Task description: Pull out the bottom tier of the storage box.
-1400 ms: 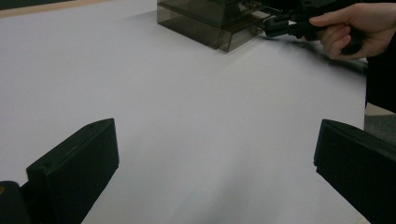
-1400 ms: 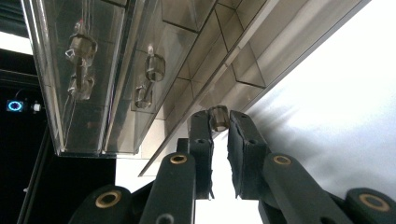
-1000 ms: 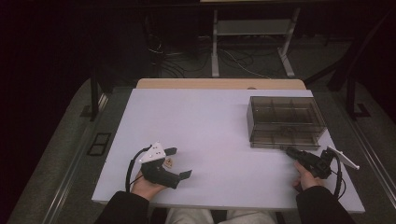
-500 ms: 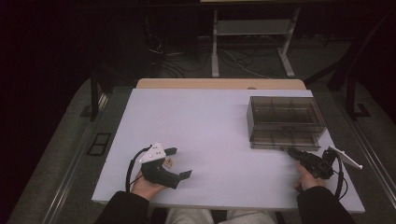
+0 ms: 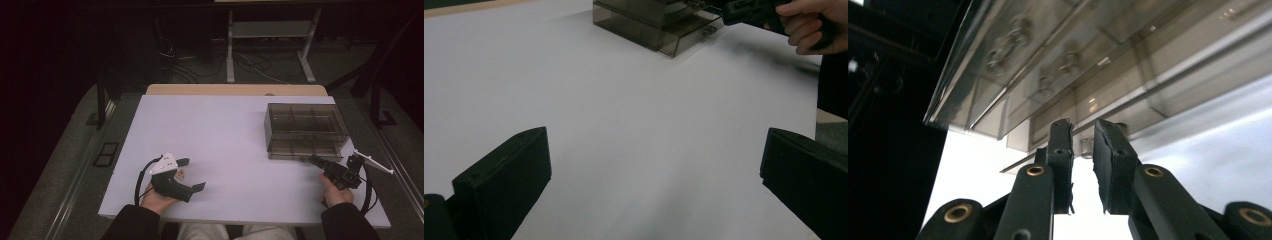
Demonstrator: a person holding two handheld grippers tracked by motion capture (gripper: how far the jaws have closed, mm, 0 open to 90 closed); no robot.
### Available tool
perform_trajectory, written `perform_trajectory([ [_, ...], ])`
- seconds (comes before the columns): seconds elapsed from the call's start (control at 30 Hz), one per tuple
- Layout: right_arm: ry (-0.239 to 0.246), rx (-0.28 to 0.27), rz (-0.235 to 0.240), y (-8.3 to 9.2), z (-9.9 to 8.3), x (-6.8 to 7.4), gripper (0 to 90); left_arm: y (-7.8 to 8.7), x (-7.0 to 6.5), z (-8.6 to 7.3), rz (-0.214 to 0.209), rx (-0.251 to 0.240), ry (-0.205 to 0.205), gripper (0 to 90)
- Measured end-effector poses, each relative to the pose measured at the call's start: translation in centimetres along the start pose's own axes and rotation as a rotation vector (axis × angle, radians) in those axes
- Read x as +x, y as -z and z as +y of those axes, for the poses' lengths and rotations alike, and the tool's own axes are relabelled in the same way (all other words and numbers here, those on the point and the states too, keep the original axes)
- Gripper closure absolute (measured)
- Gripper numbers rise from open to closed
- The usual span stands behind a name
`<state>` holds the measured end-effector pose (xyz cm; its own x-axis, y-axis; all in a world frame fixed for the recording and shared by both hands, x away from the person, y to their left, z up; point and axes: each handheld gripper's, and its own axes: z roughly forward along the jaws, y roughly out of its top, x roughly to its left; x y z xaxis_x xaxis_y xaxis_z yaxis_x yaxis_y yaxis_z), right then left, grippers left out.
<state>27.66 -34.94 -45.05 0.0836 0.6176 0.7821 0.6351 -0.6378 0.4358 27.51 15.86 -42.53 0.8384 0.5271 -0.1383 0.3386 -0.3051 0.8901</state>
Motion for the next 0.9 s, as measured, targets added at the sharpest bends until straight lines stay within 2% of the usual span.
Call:
perform_trajectory([
  [0.17, 0.088, 0.063, -0.003, -0.5, 0.1, 1.1, 67.9, 0.0, 0.0, 0.0, 0.001, -0.004, 0.004, 0.0],
  [0.23, 0.139, 0.078, -0.005, -0.6, 0.2, 1.3, 63.5, 0.0, 0.0, 0.0, 0.002, 0.0, 0.007, 0.0],
  [0.3, 0.184, 0.093, 0.008, -0.6, 0.3, 1.6, 55.5, 0.0, 0.0, -0.1, 0.003, -0.001, 0.007, 0.0],
  [0.37, 0.215, 0.108, 0.049, -0.5, 0.5, 2.0, 46.6, 0.0, 0.0, 0.0, 0.002, -0.001, 0.008, 0.0],
  [0.4, 0.227, 0.118, 0.055, -0.5, 0.6, 2.1, 43.0, 0.0, 0.0, 0.0, 0.002, -0.001, 0.009, 0.0],
  [0.57, 0.288, 0.163, 0.049, -0.6, 0.9, 2.8, 19.5, -0.1, 0.0, -0.1, 0.001, 0.0, 0.009, 0.0],
  [0.7, 0.333, 0.189, 0.055, -0.7, 1.2, 3.2, 11.7, 0.0, 0.0, -0.1, 0.0, -0.003, 0.013, 0.0],
  [0.8, 0.384, 0.228, 0.051, -0.8, 1.6, 3.7, 10.2, -0.1, 0.0, -0.1, 0.0, -0.003, 0.014, 0.0],
  [0.87, 0.415, 0.258, 0.039, -0.9, 1.9, 4.0, 0.1, -0.1, 0.0, -0.1, 0.0, -0.003, 0.014, 0.0],
  [0.9, 0.429, 0.271, 0.031, -1.0, 1.9, 4.1, 0.1, -0.1, 0.0, -0.1, 0.0, -0.003, 0.014, 0.0],
])
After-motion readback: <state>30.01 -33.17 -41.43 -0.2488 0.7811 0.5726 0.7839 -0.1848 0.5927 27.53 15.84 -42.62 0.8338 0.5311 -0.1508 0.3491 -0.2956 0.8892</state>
